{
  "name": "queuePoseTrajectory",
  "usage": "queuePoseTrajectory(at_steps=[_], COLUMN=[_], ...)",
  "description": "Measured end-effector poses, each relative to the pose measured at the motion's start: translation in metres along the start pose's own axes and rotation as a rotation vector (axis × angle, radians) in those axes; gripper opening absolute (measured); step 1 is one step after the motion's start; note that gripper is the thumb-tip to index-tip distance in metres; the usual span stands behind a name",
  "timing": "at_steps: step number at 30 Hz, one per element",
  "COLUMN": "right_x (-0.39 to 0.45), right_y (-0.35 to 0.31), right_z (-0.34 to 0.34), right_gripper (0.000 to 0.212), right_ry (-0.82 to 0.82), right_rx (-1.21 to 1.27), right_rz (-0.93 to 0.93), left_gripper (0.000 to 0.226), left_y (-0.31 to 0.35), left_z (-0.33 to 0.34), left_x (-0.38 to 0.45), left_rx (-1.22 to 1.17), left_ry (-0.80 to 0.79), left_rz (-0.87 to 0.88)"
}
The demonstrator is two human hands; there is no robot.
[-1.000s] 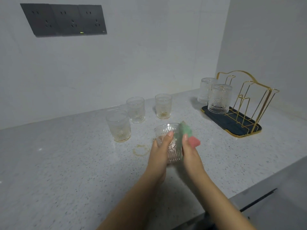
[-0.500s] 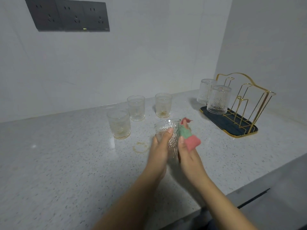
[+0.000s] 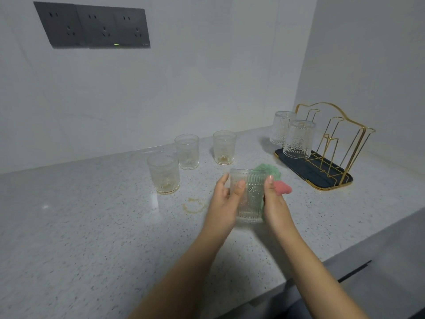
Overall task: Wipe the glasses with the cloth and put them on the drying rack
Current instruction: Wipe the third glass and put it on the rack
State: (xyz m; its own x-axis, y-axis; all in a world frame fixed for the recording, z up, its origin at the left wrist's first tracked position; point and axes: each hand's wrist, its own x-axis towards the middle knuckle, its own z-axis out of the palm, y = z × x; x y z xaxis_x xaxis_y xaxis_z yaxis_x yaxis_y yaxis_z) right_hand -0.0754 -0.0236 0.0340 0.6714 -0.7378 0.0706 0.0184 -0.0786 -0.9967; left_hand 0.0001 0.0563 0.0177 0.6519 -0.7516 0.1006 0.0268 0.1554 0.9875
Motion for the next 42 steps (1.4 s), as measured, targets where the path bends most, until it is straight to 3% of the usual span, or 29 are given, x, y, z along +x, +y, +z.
queuePoseTrajectory(at_steps=[3,5,10,11,15,21,25,27,31,35,38,40,42], right_x=[-0.003,-0.011,-0.022,-0.018,0.003,-0.025,-0.001,-0.002,-0.017,-0.013,-0.015,-0.014,-0.005], right_y=[0.011,0.017,0.023,0.018,0.003,0.017,-0.002,-0.004,0.011,0.018,0.018,0.015,0.003], right_z=[0.006,0.012,0.021,0.018,0.001,0.016,-0.001,-0.001,0.01,0.016,0.025,0.022,0.015], right_gripper=[0.074,0.077,0.05,0.047,0.042,0.046,0.045,0.046,0.069,0.061,0.046,0.047,0.05], right_ry=[-0.008,-0.054,-0.116,-0.104,-0.124,-0.11,-0.107,-0.128,-0.11,-0.018,-0.024,-0.077,-0.091], right_rx=[-0.197,-0.172,-0.338,-0.287,0.019,-0.199,0.006,0.006,-0.031,-0.107,-0.154,-0.126,-0.038], right_rz=[-0.12,-0.194,-0.508,-0.46,-0.05,-0.399,-0.041,0.014,-0.068,-0.298,-0.419,-0.398,-0.223], left_gripper=[0.075,0.09,0.103,0.101,0.057,0.082,0.075,0.078,0.075,0.079,0.094,0.088,0.07], left_y=[-0.004,-0.008,-0.013,-0.011,-0.007,-0.007,-0.008,-0.005,0.002,0.004,0.003,0.003,0.001], left_z=[0.003,0.001,-0.008,-0.005,0.004,-0.001,0.005,0.007,-0.001,-0.002,-0.001,-0.001,0.001], left_x=[-0.001,0.006,0.015,0.012,0.003,0.011,0.005,0.004,0.007,0.005,0.004,0.001,-0.001], left_rx=[-0.005,-0.078,-0.344,-0.345,-0.292,-0.321,-0.233,-0.239,-0.224,-0.085,-0.119,-0.134,-0.166], left_ry=[0.034,0.106,0.167,0.159,0.056,0.202,0.095,0.095,0.188,0.196,0.168,0.184,0.125], left_rz=[0.025,-0.019,-0.165,-0.159,-0.097,-0.091,-0.083,-0.083,-0.069,-0.004,-0.041,-0.026,-0.027])
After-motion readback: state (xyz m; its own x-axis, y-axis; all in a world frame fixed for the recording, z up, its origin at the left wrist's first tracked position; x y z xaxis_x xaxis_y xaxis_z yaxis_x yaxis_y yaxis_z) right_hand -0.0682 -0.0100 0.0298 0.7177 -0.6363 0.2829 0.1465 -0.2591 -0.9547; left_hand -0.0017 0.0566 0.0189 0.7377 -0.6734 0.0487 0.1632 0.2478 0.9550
